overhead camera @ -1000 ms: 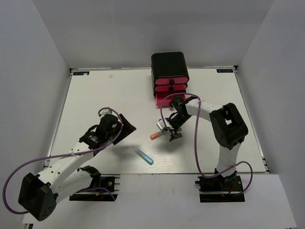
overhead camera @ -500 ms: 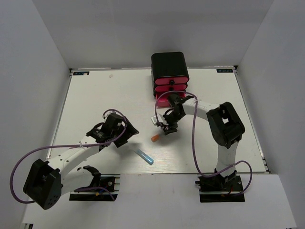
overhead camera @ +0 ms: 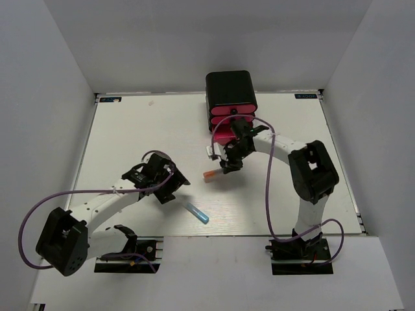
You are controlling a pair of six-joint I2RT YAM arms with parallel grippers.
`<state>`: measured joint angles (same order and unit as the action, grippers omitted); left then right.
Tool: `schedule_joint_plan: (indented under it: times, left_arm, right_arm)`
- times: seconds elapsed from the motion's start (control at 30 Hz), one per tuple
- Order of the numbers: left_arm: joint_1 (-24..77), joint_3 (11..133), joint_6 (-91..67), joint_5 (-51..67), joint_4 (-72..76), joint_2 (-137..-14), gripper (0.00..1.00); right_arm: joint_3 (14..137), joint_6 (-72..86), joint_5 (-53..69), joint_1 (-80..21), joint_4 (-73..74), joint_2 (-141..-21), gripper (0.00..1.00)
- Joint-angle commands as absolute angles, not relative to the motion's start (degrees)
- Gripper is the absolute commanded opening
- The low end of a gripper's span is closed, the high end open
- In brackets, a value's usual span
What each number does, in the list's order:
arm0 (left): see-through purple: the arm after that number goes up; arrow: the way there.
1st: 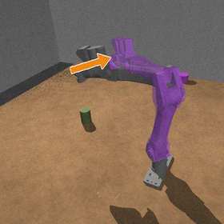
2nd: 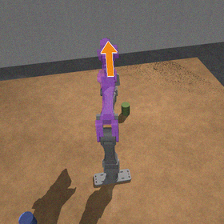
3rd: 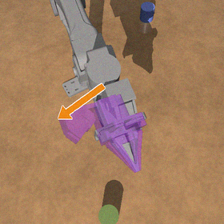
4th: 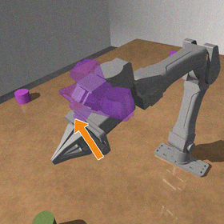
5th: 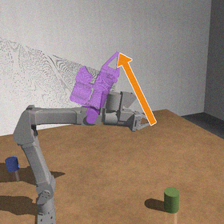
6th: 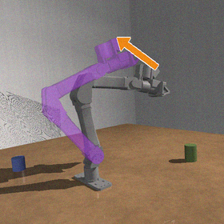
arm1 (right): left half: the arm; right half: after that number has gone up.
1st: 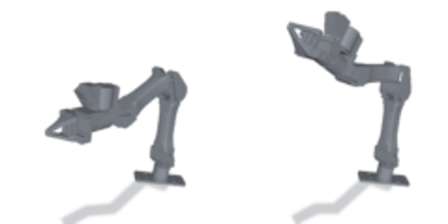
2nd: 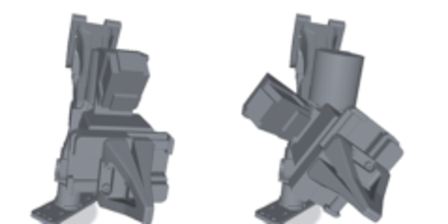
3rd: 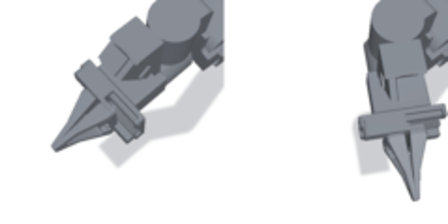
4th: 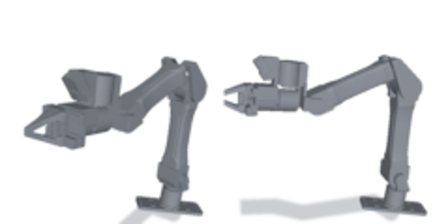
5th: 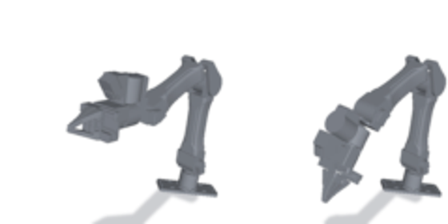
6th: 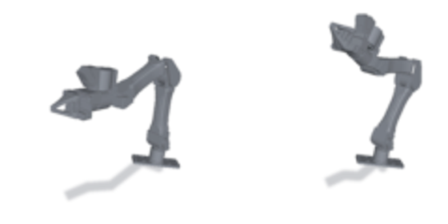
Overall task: Sort the stationery into containers
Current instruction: Pick up the pen from the center of the board, then place the pen in the drawer.
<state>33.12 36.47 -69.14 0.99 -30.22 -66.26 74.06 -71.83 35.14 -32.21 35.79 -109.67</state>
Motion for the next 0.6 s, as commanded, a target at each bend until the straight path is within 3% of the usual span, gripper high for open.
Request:
schedule_joint_plan:
  times: [0.0,0.27,0.57]
  left_arm:
    - [33.4,39.0,-72.2,2.4,-33.4,-64.6,0.89]
    - [35.2,38.4,-76.1,5.8,-32.8,-68.2,0.89]
    - [36.3,38.4,-77.2,6.9,-30.7,-72.3,0.9]
  right_arm:
    - [78.2,-64.0,34.2,-29.6,31.0,-101.0,0.0]
    - [83.5,-67.2,26.0,-23.8,28.2,-99.3,0.0]
    - [88.9,-73.1,22.9,-20.6,27.2,-106.1,0.03]
